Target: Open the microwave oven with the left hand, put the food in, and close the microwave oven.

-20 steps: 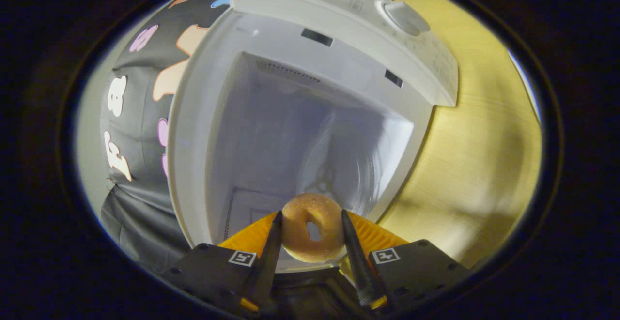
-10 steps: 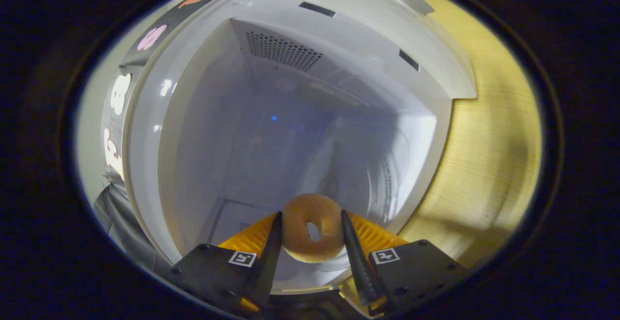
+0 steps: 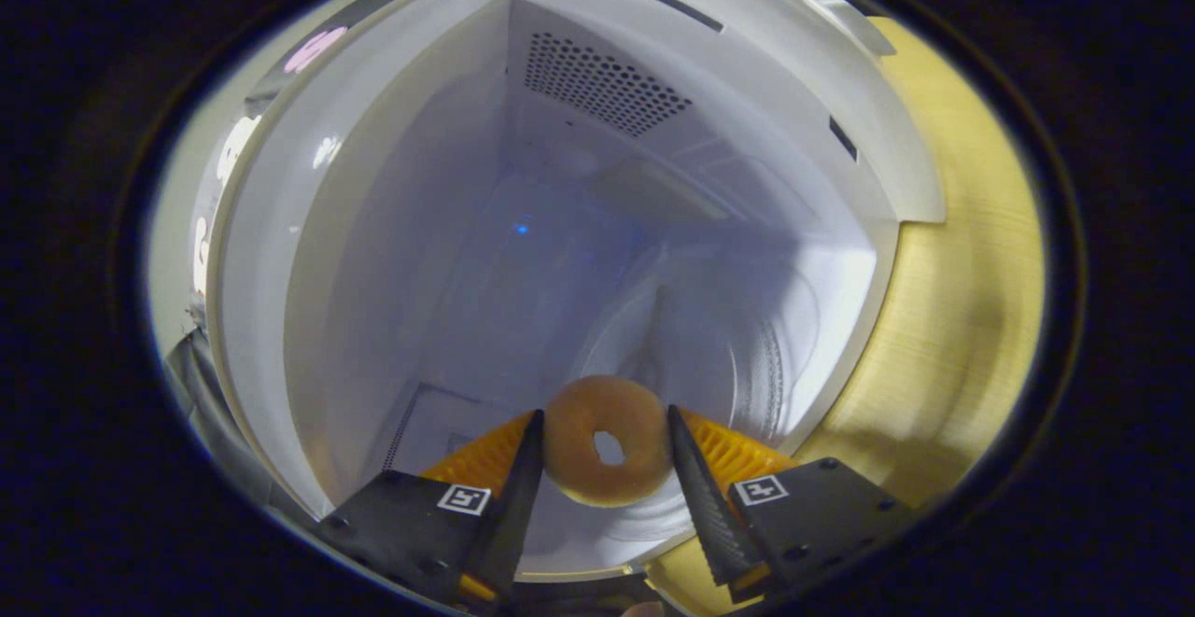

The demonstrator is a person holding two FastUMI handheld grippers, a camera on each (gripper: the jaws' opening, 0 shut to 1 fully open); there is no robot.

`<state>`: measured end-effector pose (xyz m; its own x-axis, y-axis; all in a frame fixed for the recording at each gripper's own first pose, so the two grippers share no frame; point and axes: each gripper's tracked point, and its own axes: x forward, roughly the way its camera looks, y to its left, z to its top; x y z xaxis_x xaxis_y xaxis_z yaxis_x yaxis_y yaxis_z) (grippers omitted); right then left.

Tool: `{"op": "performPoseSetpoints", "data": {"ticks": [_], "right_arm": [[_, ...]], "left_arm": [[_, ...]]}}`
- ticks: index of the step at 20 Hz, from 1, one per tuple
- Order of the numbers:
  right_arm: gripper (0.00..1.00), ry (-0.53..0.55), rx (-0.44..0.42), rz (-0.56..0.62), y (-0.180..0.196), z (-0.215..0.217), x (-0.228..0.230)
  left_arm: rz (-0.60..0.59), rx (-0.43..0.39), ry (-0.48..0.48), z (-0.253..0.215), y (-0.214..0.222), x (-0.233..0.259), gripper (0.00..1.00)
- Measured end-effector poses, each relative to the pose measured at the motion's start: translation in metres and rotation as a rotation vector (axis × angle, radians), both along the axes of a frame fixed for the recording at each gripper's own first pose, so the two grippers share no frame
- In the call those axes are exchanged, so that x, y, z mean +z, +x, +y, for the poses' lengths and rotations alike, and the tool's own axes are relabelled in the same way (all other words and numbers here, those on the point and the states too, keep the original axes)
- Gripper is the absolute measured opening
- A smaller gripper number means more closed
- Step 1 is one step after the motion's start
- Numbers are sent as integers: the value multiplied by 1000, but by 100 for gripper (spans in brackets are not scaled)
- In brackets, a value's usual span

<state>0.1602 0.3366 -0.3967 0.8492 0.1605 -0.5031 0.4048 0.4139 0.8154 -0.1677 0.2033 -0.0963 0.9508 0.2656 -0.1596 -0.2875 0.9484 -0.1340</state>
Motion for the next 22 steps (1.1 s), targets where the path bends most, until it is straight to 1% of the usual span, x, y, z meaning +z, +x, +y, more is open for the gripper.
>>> {"op": "performPoseSetpoints", "data": {"ticks": [1,2,4,8,9,10,11,13,16,17,18,19,22], "right_arm": [[74,-16,1,3,0,-2,-1],[75,-35,10,4,0,-4,-2],[76,-78,29,2,0,-7,-3],[79,-121,64,-9,1,-7,0],[80,-143,71,-24,2,-8,3],[84,-166,76,-38,3,-9,7],[87,-176,90,-40,3,-8,7],[88,-171,108,-21,0,-5,4],[87,-208,112,-58,-1,-9,10],[97,-213,128,-50,-6,-8,10],[98,-219,147,-45,-12,-9,9],[98,-244,166,-56,-17,-11,11],[98,-339,240,-97,-42,-22,19]], "left_arm": [[-3,-10,2,-4,2,2,95],[-4,-21,4,-7,3,2,93],[-8,-46,7,-14,7,4,93],[-13,-71,-2,-20,10,6,93],[-12,-73,-2,-20,9,6,93],[-11,-72,-2,-20,10,5,95],[-12,-72,-3,-19,10,5,93],[-10,-72,-3,-18,11,4,92],[-11,-76,0,-18,11,5,93],[-13,-80,4,-18,12,5,93],[-12,-86,10,-18,13,3,92],[-10,-90,15,-16,13,1,95],[12,-112,23,-15,10,-9,95]]}}
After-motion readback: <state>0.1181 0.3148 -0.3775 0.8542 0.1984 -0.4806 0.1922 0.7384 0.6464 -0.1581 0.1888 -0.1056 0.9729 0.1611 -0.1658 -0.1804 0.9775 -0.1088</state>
